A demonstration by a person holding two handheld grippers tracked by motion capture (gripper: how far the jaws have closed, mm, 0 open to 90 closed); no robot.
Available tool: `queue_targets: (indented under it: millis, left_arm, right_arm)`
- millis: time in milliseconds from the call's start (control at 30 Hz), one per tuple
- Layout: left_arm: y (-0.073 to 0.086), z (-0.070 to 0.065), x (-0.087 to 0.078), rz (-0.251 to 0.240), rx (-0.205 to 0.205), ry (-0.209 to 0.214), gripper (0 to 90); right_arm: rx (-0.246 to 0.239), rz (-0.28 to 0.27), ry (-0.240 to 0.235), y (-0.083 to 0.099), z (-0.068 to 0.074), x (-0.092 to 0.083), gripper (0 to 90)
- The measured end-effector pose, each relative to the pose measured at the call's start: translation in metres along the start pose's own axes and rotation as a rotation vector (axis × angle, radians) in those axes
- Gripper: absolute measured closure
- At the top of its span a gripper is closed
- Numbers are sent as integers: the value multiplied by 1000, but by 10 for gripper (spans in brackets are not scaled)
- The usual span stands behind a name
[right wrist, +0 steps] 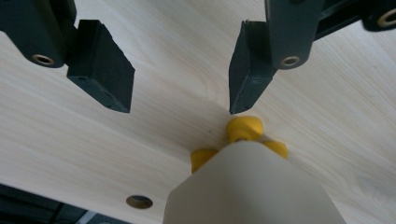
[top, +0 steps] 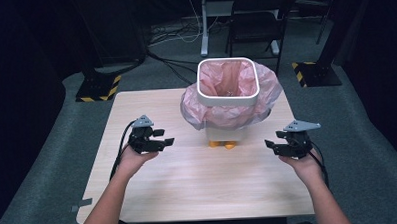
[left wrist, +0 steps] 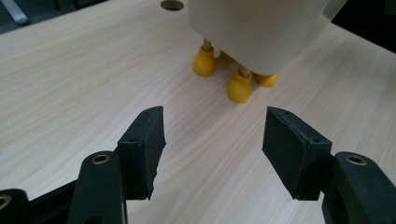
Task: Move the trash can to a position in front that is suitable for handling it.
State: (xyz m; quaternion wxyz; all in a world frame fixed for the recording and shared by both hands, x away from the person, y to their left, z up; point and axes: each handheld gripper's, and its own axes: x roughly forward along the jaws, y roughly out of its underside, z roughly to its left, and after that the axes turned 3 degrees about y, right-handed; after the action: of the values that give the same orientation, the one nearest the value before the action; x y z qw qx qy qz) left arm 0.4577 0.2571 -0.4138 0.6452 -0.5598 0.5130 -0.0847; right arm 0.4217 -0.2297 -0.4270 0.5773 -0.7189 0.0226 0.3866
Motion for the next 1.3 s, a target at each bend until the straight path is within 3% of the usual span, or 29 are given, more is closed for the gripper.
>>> queue_targets:
  millis: [300, 800, 1300]
  left_arm:
    - [-20, -5, 1, -24, 27, 7, 394]
    - [-54, -17, 6, -47, 56, 23, 367]
    - [-73, -24, 18, -51, 74, 30, 374]
  right_arm:
    - [-33, -17, 11, -22, 1, -3, 400]
    - [-41, -32, 21, -44, -3, -5, 382]
    - [-50, -46, 27, -60, -7, 3, 378]
